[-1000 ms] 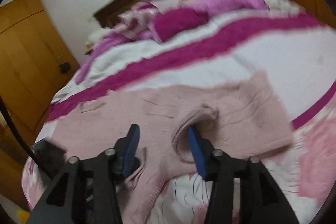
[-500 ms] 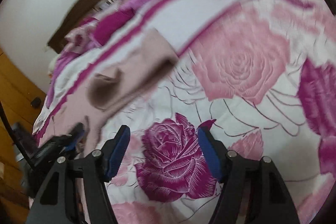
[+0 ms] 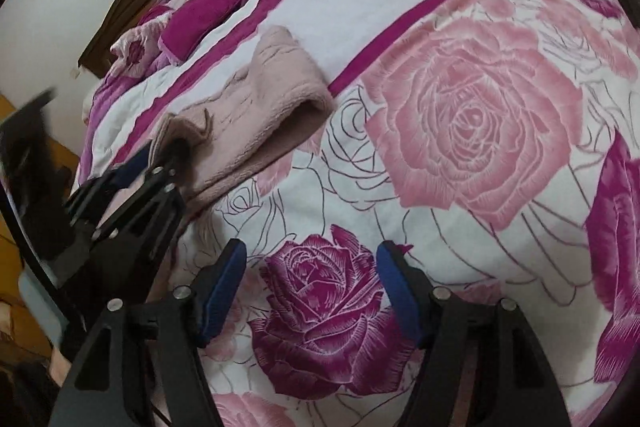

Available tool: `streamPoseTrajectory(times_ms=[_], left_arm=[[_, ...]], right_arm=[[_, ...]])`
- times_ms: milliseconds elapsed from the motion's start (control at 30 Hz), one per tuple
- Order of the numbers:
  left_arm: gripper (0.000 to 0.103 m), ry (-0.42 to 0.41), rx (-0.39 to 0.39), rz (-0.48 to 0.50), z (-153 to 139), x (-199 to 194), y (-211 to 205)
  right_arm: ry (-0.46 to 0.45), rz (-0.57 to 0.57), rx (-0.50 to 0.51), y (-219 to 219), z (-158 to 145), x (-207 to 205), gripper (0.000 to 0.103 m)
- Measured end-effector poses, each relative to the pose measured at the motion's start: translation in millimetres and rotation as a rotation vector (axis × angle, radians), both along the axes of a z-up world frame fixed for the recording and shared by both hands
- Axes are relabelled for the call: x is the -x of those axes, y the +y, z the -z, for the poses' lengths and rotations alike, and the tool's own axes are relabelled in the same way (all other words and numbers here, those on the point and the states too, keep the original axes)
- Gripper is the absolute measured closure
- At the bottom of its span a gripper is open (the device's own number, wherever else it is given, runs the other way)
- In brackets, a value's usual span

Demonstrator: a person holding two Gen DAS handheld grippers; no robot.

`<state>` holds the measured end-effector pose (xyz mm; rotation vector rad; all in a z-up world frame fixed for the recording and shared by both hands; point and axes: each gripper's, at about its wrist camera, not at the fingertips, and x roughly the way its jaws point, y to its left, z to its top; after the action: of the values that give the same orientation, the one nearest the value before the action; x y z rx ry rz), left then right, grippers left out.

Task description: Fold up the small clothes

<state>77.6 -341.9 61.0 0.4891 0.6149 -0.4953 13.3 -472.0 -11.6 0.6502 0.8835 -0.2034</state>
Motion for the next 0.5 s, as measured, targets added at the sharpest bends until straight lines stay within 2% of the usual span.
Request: streamPoseTrajectory(times_ms=[100, 167, 267, 400, 500], left_arm=[[0.103, 0.091, 0.110, -0.030, -6.3, -8.9, 16.5], [0.103, 0.133, 0.223, -0.078, -17.7, -12.8, 35.6], [0.103, 0.192, 0.410, -0.087, -38.5, -11.4, 62.5], [0.103, 0.242, 0.520, -0.160, -52.6, -21.7, 96.5], [0.103, 0.234, 0.567, -0.211, -58.5, -24.4, 120.4]], right_arm=[[0.012, -0.005, 0.021, 4.1, -2.5, -1.0, 0.032], [0.020, 0.010, 0.025, 5.4, -2.9, -3.4, 0.032], [0.026, 0.018, 0.034, 7.1, -4.5, -5.6, 0.032], [0.026, 0.017, 0.042, 8.0, -5.8, -2.8, 0.032], [0.015, 0.011, 0.054, 12.3, -9.8, -3.0, 0.032]])
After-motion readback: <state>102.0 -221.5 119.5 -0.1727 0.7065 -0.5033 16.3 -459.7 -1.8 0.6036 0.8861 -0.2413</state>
